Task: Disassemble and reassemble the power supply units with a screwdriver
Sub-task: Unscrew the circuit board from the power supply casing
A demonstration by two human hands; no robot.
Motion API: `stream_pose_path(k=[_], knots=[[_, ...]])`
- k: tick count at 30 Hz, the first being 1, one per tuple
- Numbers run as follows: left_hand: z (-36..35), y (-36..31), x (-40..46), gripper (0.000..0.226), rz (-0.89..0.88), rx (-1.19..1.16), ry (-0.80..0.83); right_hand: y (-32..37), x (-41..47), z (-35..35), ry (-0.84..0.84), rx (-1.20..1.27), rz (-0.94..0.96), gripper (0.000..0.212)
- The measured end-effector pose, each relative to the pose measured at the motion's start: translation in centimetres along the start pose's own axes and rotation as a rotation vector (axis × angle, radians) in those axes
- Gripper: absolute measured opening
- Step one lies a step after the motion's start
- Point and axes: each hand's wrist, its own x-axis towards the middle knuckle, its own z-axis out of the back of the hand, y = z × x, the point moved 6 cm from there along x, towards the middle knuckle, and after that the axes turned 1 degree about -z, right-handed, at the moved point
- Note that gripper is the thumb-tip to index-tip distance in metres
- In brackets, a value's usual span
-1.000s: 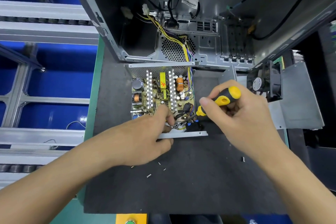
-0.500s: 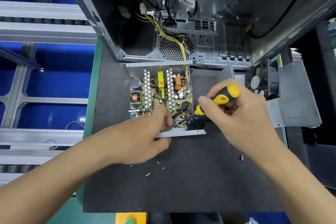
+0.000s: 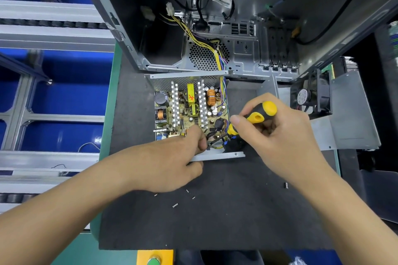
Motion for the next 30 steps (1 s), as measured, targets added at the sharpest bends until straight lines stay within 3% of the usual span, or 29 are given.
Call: stream_pose_path(k=[30], knots=[[-0.08, 0.17, 0.06, 0.018, -0.003, 0.015, -0.023, 0.01, -0.12, -0.19, 0.024, -0.045, 0.008, 0.017]])
